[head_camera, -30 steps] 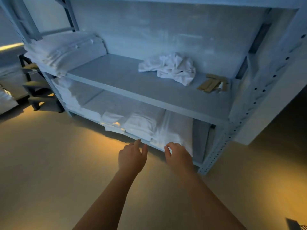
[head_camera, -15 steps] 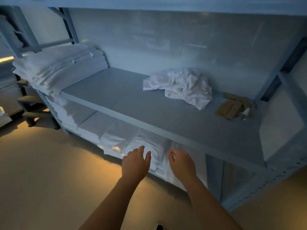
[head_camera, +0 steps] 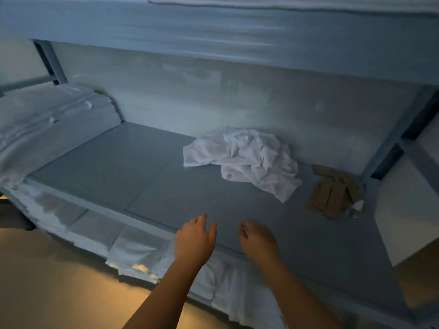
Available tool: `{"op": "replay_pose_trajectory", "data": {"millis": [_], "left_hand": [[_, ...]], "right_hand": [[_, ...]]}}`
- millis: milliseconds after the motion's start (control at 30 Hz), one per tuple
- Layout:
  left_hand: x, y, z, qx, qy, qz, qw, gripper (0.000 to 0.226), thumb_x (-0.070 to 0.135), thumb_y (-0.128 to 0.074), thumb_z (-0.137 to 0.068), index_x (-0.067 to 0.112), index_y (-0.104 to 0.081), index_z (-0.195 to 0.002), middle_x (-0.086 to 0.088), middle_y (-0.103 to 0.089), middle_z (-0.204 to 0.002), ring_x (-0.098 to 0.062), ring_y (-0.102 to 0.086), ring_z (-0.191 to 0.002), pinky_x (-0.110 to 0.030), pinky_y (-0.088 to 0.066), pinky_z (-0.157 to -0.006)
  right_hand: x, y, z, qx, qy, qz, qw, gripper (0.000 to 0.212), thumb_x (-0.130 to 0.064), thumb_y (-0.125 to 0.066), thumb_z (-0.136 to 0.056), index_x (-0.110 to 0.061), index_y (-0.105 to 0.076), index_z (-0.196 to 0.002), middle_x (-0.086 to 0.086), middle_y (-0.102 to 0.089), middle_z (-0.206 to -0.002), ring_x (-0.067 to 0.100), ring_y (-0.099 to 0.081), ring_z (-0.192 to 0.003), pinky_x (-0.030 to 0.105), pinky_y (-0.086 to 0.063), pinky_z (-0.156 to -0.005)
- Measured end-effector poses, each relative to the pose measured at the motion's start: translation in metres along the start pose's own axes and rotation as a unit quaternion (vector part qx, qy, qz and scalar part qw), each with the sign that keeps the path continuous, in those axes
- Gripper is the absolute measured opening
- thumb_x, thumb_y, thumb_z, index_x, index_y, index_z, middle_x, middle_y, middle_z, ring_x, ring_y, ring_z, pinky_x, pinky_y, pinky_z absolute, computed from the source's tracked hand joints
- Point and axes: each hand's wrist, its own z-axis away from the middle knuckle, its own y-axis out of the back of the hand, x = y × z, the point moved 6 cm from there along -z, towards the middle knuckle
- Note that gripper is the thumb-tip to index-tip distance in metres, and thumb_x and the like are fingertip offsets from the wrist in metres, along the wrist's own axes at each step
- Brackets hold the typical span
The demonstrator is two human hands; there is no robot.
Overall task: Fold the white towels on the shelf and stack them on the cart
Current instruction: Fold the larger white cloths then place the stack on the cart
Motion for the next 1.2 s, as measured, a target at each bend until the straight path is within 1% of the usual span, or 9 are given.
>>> {"op": "replay_pose_trajectory", "data": {"millis": [267,400,500,600,700,800,900,1033,1200], "left_hand": [[-0.007,-0.002,-0.134,-0.043,-0.084,-0.017,0.995,0.052,0.050,-0.031,-0.098,0.024,-0.037,-0.143,-0.004,-0.050,-0.138,-0.025,-0.048,-0.123,-0.036,-0.035,-0.101],[-0.009,0.011,-0.199,-0.013,-0.147,-0.018,0.989,0.051,0.048,-0.035,-0.097,0.021,-0.041,-0.140,-0.006,-0.054,-0.133,-0.026,-0.050,-0.120,-0.036,-0.037,-0.098],[0.001,0.008,-0.238,-0.012,-0.186,-0.030,0.982,0.052,0.049,-0.035,-0.097,0.021,-0.040,-0.140,-0.006,-0.053,-0.133,-0.026,-0.050,-0.120,-0.037,-0.037,-0.099],[0.019,-0.006,-0.272,0.000,-0.233,-0.029,0.972,0.056,0.051,-0.036,-0.095,0.021,-0.035,-0.143,-0.007,-0.053,-0.133,-0.026,-0.050,-0.119,-0.038,-0.038,-0.098],[0.035,-0.034,-0.310,0.018,-0.257,-0.051,0.965,0.065,0.056,-0.037,-0.093,0.022,-0.026,-0.146,-0.006,-0.049,-0.132,-0.026,-0.049,-0.117,-0.040,-0.040,-0.095],[0.054,-0.068,-0.348,0.035,-0.275,-0.047,0.960,0.075,0.061,-0.038,-0.090,0.019,-0.018,-0.149,-0.006,-0.043,-0.138,-0.026,-0.045,-0.122,-0.040,-0.040,-0.097],[0.069,-0.098,-0.391,0.065,-0.278,-0.028,0.958,0.082,0.064,-0.040,-0.088,0.015,-0.017,-0.149,-0.008,-0.038,-0.144,-0.028,-0.040,-0.129,-0.041,-0.036,-0.102],[0.073,-0.129,-0.456,0.086,-0.219,-0.011,0.972,0.099,0.073,-0.040,-0.082,0.005,-0.015,-0.149,-0.016,-0.020,-0.156,-0.029,-0.018,-0.144,-0.048,-0.015,-0.114],[0.082,-0.155,-0.499,0.053,-0.238,-0.025,0.970,0.099,0.084,-0.042,-0.066,0.026,-0.029,-0.145,-0.017,-0.014,-0.156,-0.031,-0.001,-0.145,-0.057,0.000,-0.111]], "right_hand": [[-0.005,-0.002,-0.090,0.079,-0.085,-0.014,0.993,0.021,-0.024,-0.047,-0.093,-0.016,-0.049,-0.074,0.011,-0.061,-0.085,0.030,-0.059,-0.084,0.035,-0.039,-0.066],[-0.009,0.004,-0.136,0.096,-0.131,-0.003,0.987,0.020,-0.024,-0.048,-0.093,-0.008,-0.060,-0.088,0.014,-0.065,-0.094,0.032,-0.060,-0.094,0.037,-0.043,-0.075],[-0.011,0.012,-0.167,0.132,-0.108,0.008,0.985,0.030,-0.026,-0.057,-0.089,-0.010,-0.063,-0.114,0.012,-0.062,-0.115,0.029,-0.053,-0.112,0.037,-0.046,-0.089],[-0.005,0.029,-0.204,0.229,-0.070,0.075,0.968,0.052,-0.039,-0.066,-0.084,-0.017,-0.056,-0.129,0.015,-0.042,-0.142,0.035,-0.035,-0.133,0.045,-0.036,-0.103],[0.019,0.038,-0.255,0.201,-0.095,0.158,0.962,0.083,-0.064,-0.056,-0.081,-0.032,-0.021,-0.149,0.007,-0.002,-0.159,0.030,-0.001,-0.146,0.055,-0.015,-0.113],[0.047,0.039,-0.301,0.149,-0.124,0.196,0.961,0.110,-0.080,-0.055,-0.068,-0.038,0.004,-0.150,0.005,0.020,-0.158,0.032,0.013,-0.145,0.065,-0.008,-0.111],[0.067,0.031,-0.334,0.096,-0.127,0.119,0.980,0.119,-0.076,-0.068,-0.060,-0.044,0.006,-0.148,0.006,0.021,-0.157,0.037,0.004,-0.145,0.068,-0.015,-0.109],[0.089,-0.005,-0.359,0.043,-0.096,0.080,0.991,0.120,-0.061,-0.080,-0.057,-0.045,-0.001,-0.146,0.011,-0.001,-0.155,0.038,-0.027,-0.136,0.053,-0.034,-0.106],[0.115,-0.032,-0.365,0.121,-0.057,0.039,0.990,0.106,-0.053,-0.077,-0.065,-0.041,-0.012,-0.148,0.008,-0.019,-0.151,0.028,-0.028,-0.138,0.042,-0.036,-0.107]]}}
